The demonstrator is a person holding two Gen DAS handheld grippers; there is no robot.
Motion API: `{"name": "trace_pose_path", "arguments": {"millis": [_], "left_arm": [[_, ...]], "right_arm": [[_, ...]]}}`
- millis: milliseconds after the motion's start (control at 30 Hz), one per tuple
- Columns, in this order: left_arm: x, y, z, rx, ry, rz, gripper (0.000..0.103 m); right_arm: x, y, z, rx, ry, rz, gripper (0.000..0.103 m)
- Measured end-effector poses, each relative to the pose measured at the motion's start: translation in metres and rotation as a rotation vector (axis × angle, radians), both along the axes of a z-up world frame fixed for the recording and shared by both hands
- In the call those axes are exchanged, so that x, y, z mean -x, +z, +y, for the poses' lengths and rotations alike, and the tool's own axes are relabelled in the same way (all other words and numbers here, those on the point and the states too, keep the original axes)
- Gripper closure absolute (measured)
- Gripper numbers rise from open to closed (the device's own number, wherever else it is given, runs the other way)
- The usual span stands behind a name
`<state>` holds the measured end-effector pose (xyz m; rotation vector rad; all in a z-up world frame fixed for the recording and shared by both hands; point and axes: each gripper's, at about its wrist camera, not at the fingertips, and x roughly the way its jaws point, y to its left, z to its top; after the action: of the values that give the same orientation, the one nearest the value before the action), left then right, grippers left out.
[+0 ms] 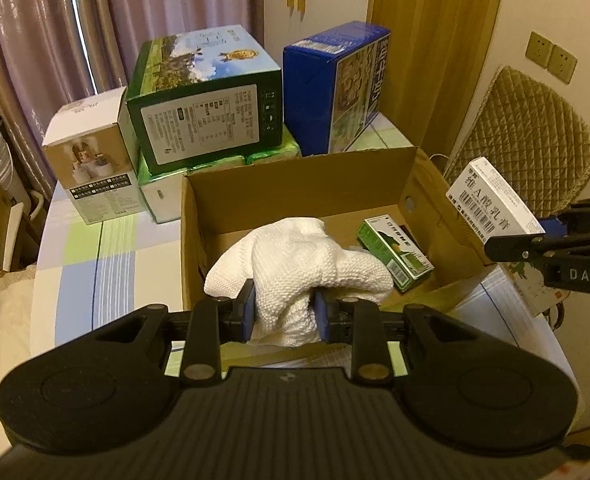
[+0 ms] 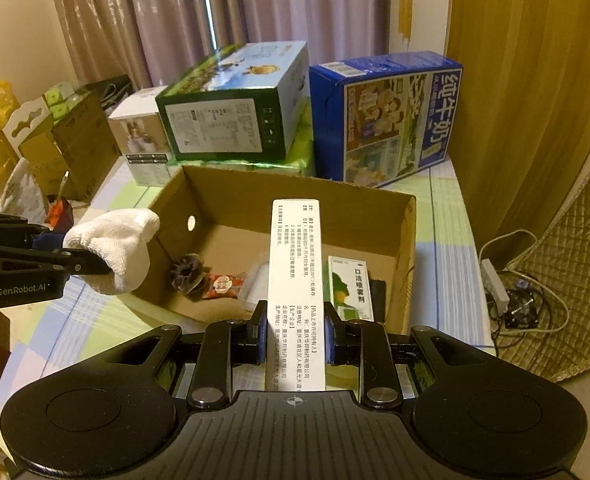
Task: Organize objects
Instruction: 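Open the left tool over the box while the right tool releases the ointment box inside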
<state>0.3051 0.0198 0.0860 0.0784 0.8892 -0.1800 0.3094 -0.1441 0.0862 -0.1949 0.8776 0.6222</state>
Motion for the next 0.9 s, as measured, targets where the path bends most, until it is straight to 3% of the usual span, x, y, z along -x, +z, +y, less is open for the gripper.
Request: {"name": "trace_pose_path", "arguments": {"millis": [300,700,733,767,900], "left_arm": [[-0.038,-0.023,0.000,0.003,-0.004,0.047,0.078],[-0.084,-0.059,-0.003,0.024,0.005,0.066,0.075],[-0.087,-0.062,-0.003,0.020,0.011,0.057,0.070],[-0.090,-0.065,-0.001,0.014,0.030,0.052,0.054],[-0.093,-0.071,0.005,0.033,0.056,0.043,0.051]], "right_arm": [[-0.047,-0.027,0.017,0.007,-0.028,0.083,0.080],[-0.084,-0.058,0.031,0.057,-0.053,0.090,0.080],[-0.086,-0.061,0.033,0.057,-0.055,0.094,0.080],[-0.088,-0.064,0.033,0.058,-0.056,0.099,0.080],[-0.091,-0.073,0.037,0.059,-0.052,0.110,0.080]]}}
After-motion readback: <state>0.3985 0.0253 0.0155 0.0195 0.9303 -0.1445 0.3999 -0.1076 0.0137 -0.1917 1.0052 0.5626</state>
